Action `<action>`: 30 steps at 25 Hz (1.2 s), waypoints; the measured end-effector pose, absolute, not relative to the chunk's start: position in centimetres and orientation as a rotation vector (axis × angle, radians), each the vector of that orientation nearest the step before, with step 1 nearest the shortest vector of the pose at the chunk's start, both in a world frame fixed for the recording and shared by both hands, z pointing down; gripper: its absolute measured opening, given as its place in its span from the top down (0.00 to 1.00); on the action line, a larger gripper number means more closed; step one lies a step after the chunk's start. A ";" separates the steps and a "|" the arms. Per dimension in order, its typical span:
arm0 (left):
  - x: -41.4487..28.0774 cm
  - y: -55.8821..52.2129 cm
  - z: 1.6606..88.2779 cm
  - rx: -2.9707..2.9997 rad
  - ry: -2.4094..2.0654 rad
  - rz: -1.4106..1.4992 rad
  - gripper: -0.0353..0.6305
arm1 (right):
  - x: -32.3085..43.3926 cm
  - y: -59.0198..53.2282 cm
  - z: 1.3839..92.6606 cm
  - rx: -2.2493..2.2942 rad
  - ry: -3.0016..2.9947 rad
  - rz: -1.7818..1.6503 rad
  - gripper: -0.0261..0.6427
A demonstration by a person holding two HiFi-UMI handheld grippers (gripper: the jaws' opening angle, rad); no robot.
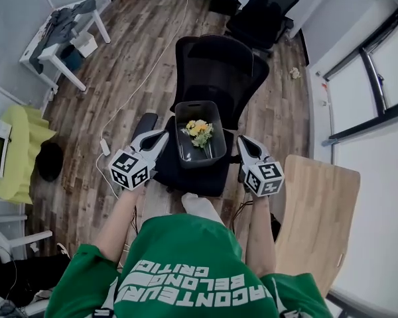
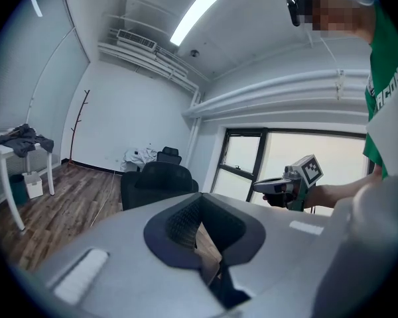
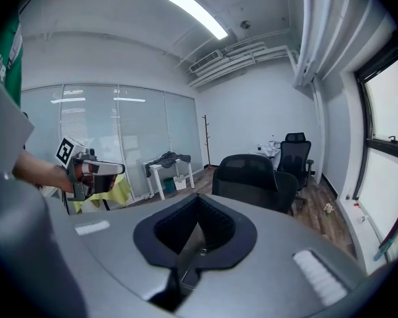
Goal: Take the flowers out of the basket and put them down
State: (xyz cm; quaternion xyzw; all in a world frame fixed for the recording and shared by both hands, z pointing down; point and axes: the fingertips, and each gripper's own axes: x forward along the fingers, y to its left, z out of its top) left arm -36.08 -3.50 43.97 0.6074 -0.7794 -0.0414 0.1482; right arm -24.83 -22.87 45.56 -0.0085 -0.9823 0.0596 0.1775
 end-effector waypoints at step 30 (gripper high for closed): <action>-47.6 -10.2 45.6 1.732 -2.192 -0.136 0.93 | -37.9 -26.9 48.9 -0.095 -2.683 0.209 0.95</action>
